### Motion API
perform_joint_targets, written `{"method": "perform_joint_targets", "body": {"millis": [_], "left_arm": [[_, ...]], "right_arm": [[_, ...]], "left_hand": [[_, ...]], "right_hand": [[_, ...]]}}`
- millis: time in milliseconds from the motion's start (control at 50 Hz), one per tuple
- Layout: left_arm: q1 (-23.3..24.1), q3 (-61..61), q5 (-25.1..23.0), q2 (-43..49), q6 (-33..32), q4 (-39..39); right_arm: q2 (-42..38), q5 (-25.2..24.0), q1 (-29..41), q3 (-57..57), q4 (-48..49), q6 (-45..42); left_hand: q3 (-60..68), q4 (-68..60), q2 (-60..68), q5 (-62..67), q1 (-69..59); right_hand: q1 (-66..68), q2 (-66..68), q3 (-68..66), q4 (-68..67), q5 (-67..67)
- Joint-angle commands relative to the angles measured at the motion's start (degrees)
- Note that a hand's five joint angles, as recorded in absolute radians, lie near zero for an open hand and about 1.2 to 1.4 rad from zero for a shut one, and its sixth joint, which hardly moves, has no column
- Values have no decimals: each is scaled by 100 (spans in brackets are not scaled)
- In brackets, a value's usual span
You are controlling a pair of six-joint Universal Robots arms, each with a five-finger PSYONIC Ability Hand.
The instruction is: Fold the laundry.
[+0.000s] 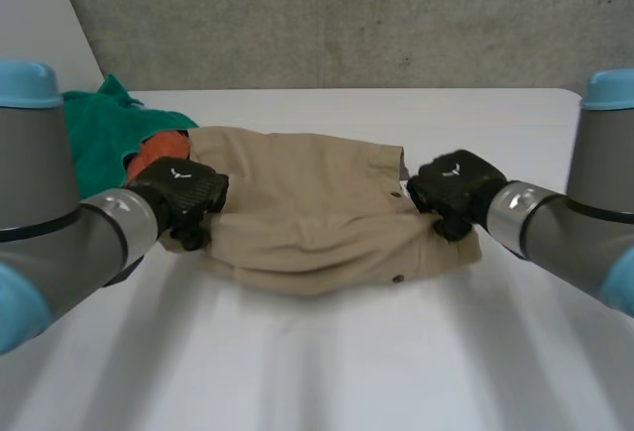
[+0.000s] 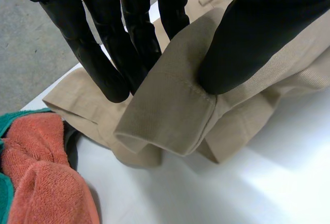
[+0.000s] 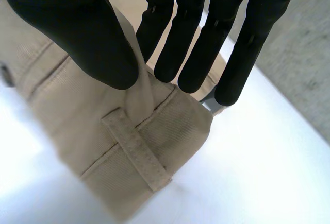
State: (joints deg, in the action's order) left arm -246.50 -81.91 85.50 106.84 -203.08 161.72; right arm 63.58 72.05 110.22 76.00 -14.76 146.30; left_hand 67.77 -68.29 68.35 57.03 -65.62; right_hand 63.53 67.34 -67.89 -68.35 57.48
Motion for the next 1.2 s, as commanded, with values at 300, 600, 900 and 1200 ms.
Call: {"method": "perform_joint_targets", "body": {"millis": [300,600,900,1200], "left_arm": [[32,964,204,847,-1164,473],[164,4746,432,1023,382,3190],[58,1798,-84,900,445,2838],[313,-255,-16,1234,-329,2338]], "right_arm": [[-170,-253,-133,-278,-820,-138],[5,1233,272,-2591,3592,1138],[155,847,149,-442,2698,839],[-285,477,-27,1742,2540,4]], "left_hand": [[1223,-1171,1165,1297,-1438],[1223,-1171,1165,1297,-1438],[1223,-1171,1165,1297,-1438],[-519,570,-576,-445,303]], "right_hand": [[1647,1266,-1211,-1165,1252],[1647,1266,-1211,-1165,1252],[1647,1266,-1211,-1165,1252],[1647,1266,-1211,-1165,1252]]}}
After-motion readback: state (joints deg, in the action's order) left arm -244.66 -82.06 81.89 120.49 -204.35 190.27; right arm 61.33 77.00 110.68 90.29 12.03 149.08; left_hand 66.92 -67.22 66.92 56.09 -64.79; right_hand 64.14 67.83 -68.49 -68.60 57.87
